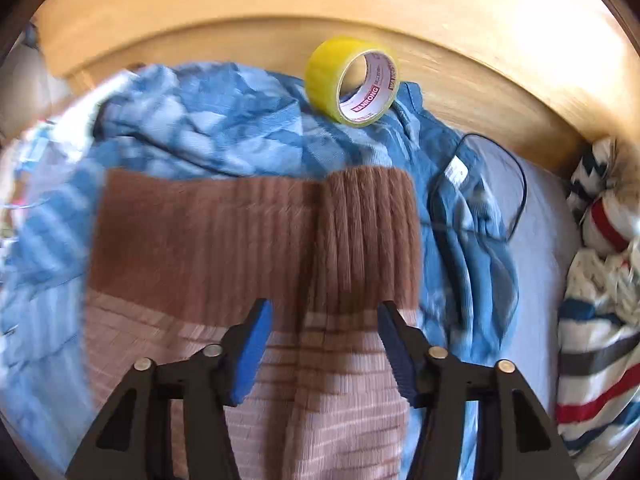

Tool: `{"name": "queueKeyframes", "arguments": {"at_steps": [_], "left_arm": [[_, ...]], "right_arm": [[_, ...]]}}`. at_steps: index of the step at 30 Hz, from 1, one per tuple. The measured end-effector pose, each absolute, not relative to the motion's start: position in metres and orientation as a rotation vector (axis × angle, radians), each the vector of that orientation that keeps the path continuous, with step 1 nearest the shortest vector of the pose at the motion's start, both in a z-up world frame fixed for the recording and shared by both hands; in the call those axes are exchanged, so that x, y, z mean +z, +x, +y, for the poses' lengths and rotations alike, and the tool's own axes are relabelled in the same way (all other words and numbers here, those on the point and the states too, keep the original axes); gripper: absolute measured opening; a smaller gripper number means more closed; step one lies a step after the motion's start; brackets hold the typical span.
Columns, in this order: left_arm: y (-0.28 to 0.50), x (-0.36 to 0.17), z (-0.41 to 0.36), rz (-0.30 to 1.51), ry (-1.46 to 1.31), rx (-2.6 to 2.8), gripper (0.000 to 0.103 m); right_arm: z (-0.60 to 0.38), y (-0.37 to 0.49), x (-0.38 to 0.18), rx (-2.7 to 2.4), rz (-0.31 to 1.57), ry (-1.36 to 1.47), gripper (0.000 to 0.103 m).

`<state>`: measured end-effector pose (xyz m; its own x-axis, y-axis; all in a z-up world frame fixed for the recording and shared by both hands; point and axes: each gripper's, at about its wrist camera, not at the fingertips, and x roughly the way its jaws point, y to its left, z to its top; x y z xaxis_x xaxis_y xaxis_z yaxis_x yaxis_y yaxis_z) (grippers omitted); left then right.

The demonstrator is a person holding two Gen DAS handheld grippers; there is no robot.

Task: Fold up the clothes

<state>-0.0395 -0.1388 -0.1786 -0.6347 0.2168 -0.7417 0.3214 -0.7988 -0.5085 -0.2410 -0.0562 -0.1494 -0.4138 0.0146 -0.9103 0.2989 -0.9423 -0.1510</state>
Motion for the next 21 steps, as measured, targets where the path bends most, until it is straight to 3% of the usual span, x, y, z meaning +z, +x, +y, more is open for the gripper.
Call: {"name": "queueKeyframes", "arguments": {"at_steps": [3,5,7,11,13,15,16,17,19,21], "left_arm": [[-0.044,-0.189,-0.150,1.033,1.324,-2.588,0.000],[-0.044,-0.194,-0.156,1.074,1.321,-2.572,0.000],[-0.042,-0.195,-0.161,1.127,1.314,-2.586,0.000],[-0.037,-0.186,-0.164,1.191,1.272,-2.638,0.000],[-0.036,-0.180,-0.164,1.187,1.256,-2.644,0.000],[-0.036,-0.176,-0.164,1.178,1.264,-2.629,0.000],[-0.037,-0.175,-0.165,1.169,1.281,-2.617,0.000],[-0.037,-0.174,-0.160,1.163,1.295,-2.610,0.000],[-0.037,-0.172,-0.161,1.160,1.315,-2.607,0.000],[-0.033,-0.168,-0.166,1.173,1.329,-2.605,0.000]], "right_arm": [[-0.066,-0.261,-0.177,-2.501,0.544,1.695,0.057],[-0.064,-0.264,-0.185,-2.535,0.545,1.714,0.019],[-0.059,-0.258,-0.178,-2.541,0.452,1.660,0.012],[-0.062,-0.242,-0.134,-2.566,0.377,1.460,0.011],[-0.064,-0.253,-0.135,-2.510,0.300,1.506,0.012],[-0.065,-0.263,-0.137,-2.452,0.221,1.553,0.029],[-0.061,-0.265,-0.139,-2.419,0.162,1.591,0.050],[-0.055,-0.260,-0.134,-2.387,0.098,1.575,0.052],[-0.041,-0.248,-0.125,-2.328,-0.013,1.540,0.048],[-0.023,-0.223,-0.111,-2.377,0.039,1.467,0.037]]}}
